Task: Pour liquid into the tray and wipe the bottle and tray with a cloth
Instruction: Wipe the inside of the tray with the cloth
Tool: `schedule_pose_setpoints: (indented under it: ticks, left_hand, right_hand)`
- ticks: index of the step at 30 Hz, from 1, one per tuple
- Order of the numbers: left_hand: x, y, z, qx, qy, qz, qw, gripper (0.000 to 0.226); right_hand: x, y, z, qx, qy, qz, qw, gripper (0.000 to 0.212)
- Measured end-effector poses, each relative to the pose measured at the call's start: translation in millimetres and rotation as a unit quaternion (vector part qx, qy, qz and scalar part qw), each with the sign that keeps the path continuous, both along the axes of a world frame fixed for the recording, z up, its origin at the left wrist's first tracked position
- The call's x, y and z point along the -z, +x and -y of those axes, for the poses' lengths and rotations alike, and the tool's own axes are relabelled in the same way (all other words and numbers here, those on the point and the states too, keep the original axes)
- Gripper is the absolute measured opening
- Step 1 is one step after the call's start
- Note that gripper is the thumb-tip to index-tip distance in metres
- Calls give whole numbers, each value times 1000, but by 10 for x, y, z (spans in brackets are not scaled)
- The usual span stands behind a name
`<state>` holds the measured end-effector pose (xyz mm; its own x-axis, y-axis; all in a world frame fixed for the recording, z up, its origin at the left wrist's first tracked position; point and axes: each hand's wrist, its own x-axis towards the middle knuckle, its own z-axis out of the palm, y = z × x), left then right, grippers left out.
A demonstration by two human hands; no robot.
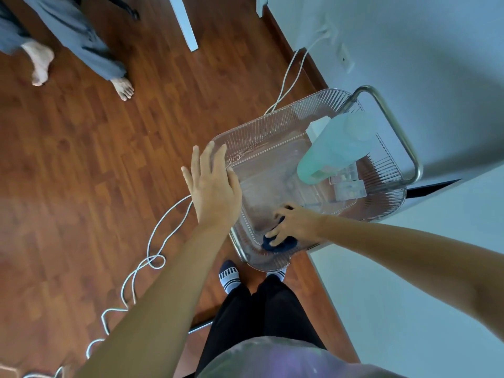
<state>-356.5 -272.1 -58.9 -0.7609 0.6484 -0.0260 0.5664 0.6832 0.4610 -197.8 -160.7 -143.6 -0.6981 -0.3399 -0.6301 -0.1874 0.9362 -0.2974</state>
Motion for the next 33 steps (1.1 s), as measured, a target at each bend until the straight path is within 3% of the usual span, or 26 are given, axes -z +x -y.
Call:
schedule_pose_setpoints:
  ticks: [8,11,13,15,18,19,20,22,24,26,29,33]
  left_hand:
    - [1,-4,-4,-5,11,7,1000,43]
    - [-5,-8,-8,-8,8,9,1000,43]
    - [-7,-5,-18,-7,10,11,1000,43]
    - [-3,-3,-26,-6,10,11,1000,42]
    - [-2,-2,-32,-3,13,10,1000,41]
    - [-4,-4,-33,-4,14,10,1000,41]
    - [-7,-4,-33,-5,15,11,1000,41]
    - [-14,-2,-31,-6,14,11,1000,41]
    - [-14,3,-27,-4,13,11,1000,41]
    - [-11,0,-23,-3,11,13,1000,41]
    - [-18,-4,-23,-5,9,19,1000,40]
    - [-35,0,-22,-3,14,24,1000,39]
  right_hand:
    - [-209,238,-330,91,26,40,995,57]
    - [-266,303,-390,236,-16,85,968,50]
    - [-340,358,-441,393,-98,96,909,46]
    - [-442,374,-423,525,-187,94,825,49]
    - [-521,265,-290,651,-333,67,679,40]
    - [-507,206,-234,665,-336,45,666,35]
    - [-448,153,-190,663,-292,14,690,33]
    - [-272,65,-90,602,-110,-29,791,45]
    - [-81,-24,114,561,17,-22,827,67]
    - [100,-147,351,591,47,-12,805,79]
    - [297,-342,531,649,97,-61,752,76]
    - [411,-610,388,652,117,-111,741,69]
